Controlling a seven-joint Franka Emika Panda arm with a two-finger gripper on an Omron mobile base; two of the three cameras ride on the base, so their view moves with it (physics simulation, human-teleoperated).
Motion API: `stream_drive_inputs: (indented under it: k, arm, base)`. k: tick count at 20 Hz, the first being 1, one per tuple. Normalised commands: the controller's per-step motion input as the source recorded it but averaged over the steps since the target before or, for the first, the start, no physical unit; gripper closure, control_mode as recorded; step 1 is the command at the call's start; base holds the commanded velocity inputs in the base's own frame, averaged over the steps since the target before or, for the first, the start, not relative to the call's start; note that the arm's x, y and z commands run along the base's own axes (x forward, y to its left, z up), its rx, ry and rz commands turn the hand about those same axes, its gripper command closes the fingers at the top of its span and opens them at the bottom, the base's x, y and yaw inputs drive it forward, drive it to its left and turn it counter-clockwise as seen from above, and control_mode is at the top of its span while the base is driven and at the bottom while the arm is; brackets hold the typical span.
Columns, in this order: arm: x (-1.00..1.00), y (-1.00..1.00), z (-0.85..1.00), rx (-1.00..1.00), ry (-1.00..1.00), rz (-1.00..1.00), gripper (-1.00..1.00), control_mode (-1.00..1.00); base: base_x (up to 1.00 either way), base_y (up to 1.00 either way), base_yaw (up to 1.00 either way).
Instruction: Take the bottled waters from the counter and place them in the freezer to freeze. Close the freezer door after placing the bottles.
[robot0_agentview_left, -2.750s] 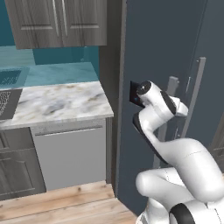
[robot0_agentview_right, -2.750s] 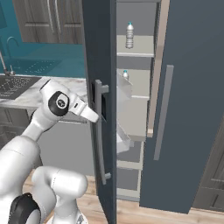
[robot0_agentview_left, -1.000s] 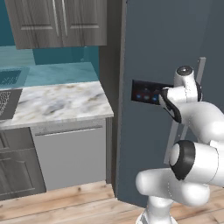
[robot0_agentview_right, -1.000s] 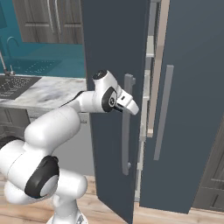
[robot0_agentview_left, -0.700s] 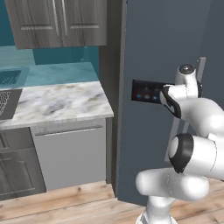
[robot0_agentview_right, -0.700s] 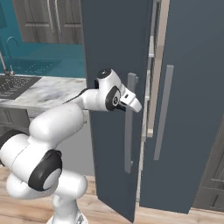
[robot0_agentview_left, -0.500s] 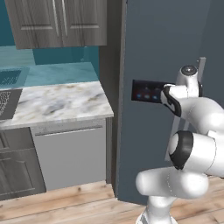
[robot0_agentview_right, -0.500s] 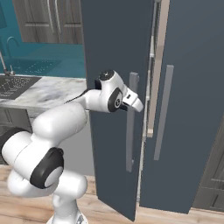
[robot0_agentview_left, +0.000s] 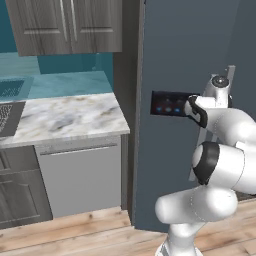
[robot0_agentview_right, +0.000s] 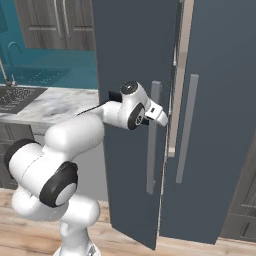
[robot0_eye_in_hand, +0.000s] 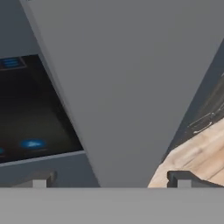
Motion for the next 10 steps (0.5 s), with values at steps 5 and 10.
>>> stream_drive_inputs:
  k: [5, 10]
  arm:
    - [0.21, -0.21, 0.0, 0.0, 0.0, 0.09, -1.0, -1.0]
    - [0.21, -0.15, 0.0, 0.0, 0.0, 0.07, -1.0, -1.0]
  base:
    - [0.0, 0.0, 0.0]
    - [0.0, 0.0, 0.0]
